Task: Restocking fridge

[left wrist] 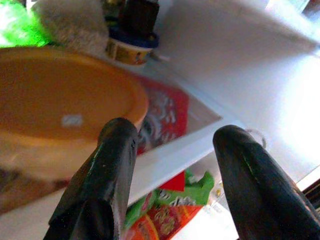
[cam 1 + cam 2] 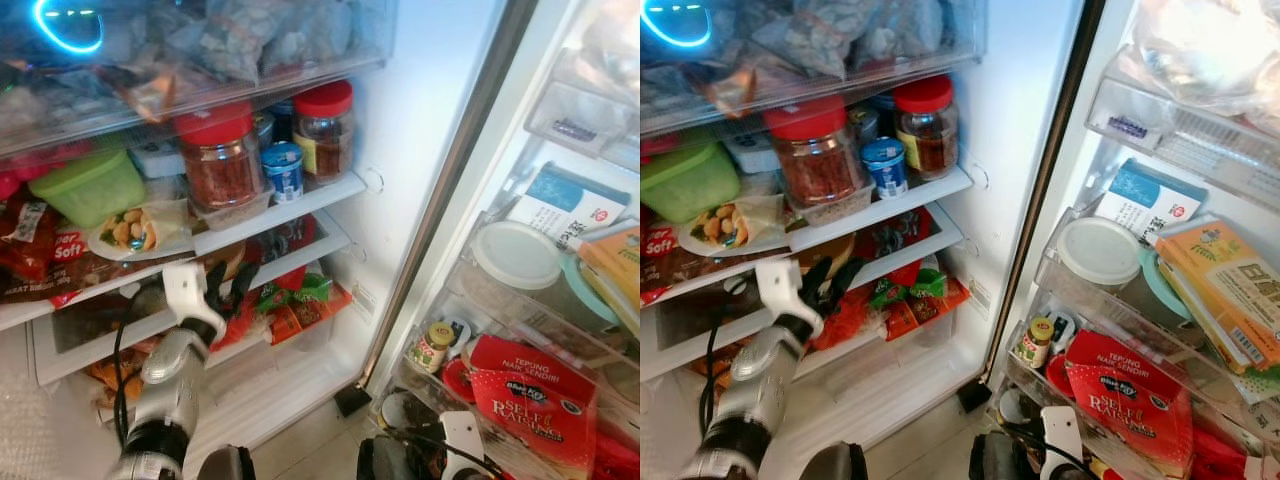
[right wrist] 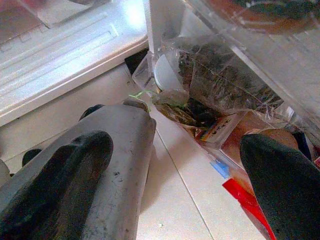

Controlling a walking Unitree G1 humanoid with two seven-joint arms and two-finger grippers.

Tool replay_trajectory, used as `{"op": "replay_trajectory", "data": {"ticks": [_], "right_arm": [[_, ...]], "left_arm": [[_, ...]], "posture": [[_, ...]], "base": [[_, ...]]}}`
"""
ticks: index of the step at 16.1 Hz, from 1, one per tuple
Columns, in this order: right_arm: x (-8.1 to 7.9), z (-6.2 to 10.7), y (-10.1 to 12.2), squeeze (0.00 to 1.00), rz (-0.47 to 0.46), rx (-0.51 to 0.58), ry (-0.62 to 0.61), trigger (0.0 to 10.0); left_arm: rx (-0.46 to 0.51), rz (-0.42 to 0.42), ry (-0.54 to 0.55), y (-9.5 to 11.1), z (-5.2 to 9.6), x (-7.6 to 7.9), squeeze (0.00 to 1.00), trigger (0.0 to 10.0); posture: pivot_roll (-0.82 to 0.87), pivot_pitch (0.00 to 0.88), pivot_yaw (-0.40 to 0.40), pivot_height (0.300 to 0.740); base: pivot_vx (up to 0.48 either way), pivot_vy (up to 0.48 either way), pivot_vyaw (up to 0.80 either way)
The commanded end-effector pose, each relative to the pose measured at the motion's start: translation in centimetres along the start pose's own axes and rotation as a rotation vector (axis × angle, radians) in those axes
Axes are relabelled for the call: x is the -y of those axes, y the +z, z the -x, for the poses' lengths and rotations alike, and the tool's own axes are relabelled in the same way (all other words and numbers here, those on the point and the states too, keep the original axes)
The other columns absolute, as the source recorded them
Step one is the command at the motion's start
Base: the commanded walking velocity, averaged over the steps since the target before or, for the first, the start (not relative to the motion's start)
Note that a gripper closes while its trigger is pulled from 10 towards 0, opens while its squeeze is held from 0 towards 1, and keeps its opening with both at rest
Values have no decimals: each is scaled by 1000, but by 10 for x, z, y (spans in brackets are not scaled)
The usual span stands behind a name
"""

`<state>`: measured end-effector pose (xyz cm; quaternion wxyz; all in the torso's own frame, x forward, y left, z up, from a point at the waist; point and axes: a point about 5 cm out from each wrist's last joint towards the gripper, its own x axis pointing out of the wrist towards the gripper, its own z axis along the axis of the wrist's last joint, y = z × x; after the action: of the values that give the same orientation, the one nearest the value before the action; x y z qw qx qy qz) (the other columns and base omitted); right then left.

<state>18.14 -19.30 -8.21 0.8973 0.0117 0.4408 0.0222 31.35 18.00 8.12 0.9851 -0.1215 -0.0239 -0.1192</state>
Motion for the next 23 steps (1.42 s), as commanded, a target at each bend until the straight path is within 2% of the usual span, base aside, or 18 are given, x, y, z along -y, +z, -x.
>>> {"op": "replay_trajectory", "data": {"ticks": [1,3,7,8,9,10,11,14,16,18,23], "right_arm": [[2,2,-8,0,-10,-29,-12,10000],[2,2,-7,0,-4,-25,-15,10000],[2,2,-6,0,-2,-19,-14,10000],[1,1,-6,0,-3,-18,-13,10000],[1,1,-5,0,-3,-18,-12,10000],[0,1,-5,0,-3,-17,-12,10000],[-1,0,-4,0,-4,-15,-12,10000],[-3,-1,-1,0,-8,-10,-14,10000],[-3,-1,0,0,-9,-8,-14,10000],[-4,-2,5,0,-10,-1,-16,10000],[-4,-5,14,0,-7,10,-21,10000]], "left_arm": [[6,-31,-27,1,5,3,0,10000],[14,-35,-44,0,13,5,0,10000],[4,-131,-60,2,21,9,0,10000],[-28,-263,-1,-6,29,2,0,10000],[-9,-347,85,-6,33,-5,0,10000],[-8,-353,93,-5,34,-5,0,10000],[-49,-479,140,-12,39,-10,0,10000],[-70,-376,230,-21,40,-20,0,10000],[-80,-368,229,-22,39,-21,0,10000],[-85,-307,285,-24,35,-25,0,10000],[-105,-306,308,-26,27,-30,0,10000]], "posture": [[-133,65,-34,641],[-127,62,-36,641],[-121,39,-26,641],[-120,33,-24,641],[-119,28,-20,641],[-119,28,-20,641],[-118,14,-15,641],[-122,0,-8,641],[-122,0,-4,641],[-123,0,-4,641],[-112,0,-9,641]], "base": [[0,0,0],[0,0,0],[0,0,0],[0,0,0],[0,0,0],[0,0,0],[0,0,0],[0,0,0],[0,0,0],[0,0,0],[0,0,0]]}}
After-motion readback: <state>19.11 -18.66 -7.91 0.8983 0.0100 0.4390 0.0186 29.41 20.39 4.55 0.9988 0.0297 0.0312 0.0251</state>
